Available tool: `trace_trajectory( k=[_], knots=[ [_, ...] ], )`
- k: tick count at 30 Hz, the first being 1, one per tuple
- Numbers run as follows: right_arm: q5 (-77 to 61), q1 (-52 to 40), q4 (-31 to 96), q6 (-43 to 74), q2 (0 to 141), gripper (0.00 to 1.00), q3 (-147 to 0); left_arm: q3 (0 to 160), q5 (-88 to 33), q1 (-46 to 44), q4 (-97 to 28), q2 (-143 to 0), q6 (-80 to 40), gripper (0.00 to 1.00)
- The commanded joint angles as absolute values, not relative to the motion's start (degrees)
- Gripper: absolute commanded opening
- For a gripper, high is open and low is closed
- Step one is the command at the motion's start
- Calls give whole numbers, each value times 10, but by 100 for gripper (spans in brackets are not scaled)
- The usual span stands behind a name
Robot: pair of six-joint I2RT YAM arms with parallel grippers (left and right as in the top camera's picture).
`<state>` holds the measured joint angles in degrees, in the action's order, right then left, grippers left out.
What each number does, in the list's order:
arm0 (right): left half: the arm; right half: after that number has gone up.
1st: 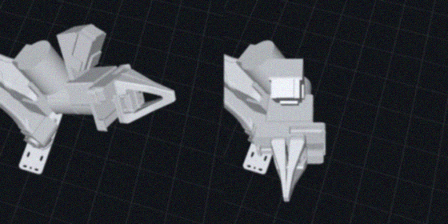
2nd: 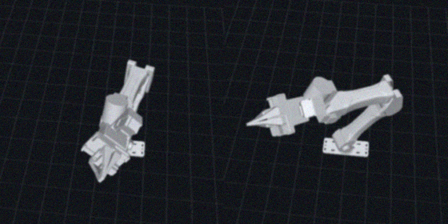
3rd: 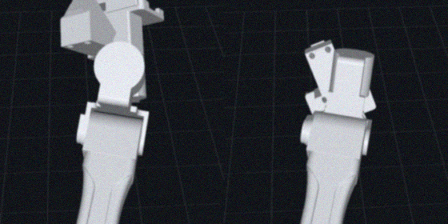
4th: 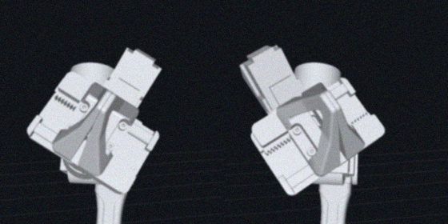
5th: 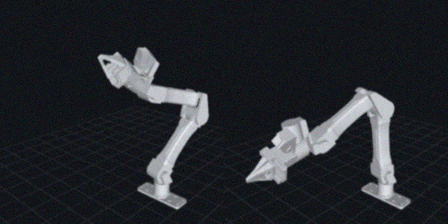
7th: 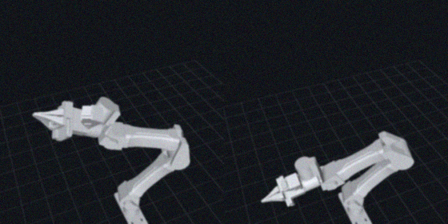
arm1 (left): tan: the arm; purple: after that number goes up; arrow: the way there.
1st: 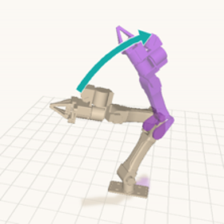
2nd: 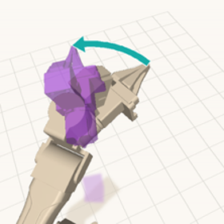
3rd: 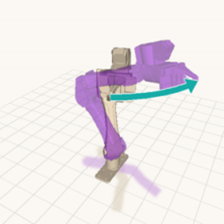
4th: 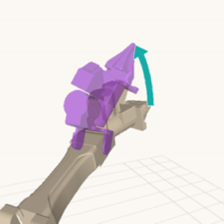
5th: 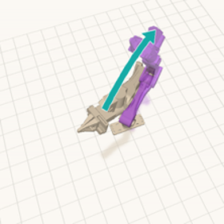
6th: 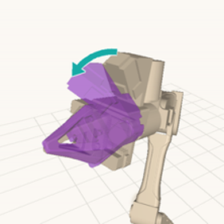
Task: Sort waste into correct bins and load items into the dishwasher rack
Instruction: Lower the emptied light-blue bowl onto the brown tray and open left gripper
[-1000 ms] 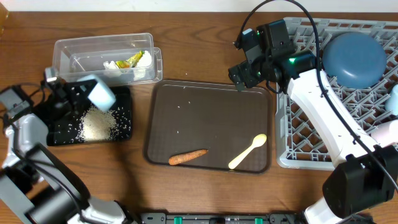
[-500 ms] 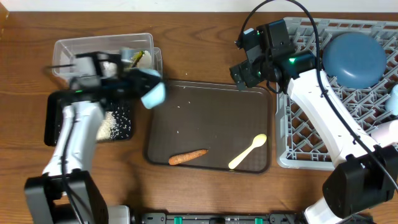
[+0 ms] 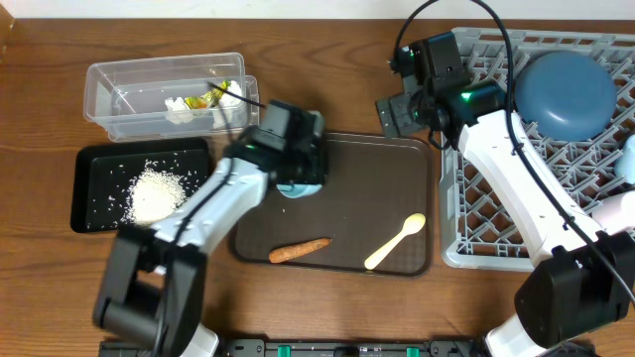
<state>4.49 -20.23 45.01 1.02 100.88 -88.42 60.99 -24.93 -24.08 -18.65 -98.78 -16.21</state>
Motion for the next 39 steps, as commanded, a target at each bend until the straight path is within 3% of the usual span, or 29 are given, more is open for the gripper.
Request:
trace_trajectory(
  k=[1, 10, 11, 14, 17, 24, 30, 33, 39],
  knots=[
    [88, -197, 450, 65, 1004, 95, -883, 616, -222, -263, -173, -1007, -150, 7],
    [88, -183, 450, 112, 1004, 96, -883, 616, -222, -292, -131, -1008, -150, 13],
    [88, -183, 450, 112, 1004, 96, -883, 616, -222, -292, -131, -1008, -148, 16],
    [88, -183, 450, 111, 1004, 97, -883, 616, -222, -290, -133, -1005, -135, 38],
    [85, -183, 448, 111, 1004, 99, -883, 616, -219, -279, -138, -986, -114, 46],
    [-60, -185, 423, 68, 1004, 99, -883, 617, -116, -197, -223, -893, -114, 51],
    [-133, -207, 420, 6, 1006, 98, -883, 617, -98, -94, -309, -855, -114, 52],
    [-140, -219, 433, -14, 1017, 90, -883, 617, -98, -43, -341, -853, -119, 52],
    [-147, -250, 454, -14, 1071, 85, -883, 617, -98, 27, -366, -853, -160, 52]
  ],
)
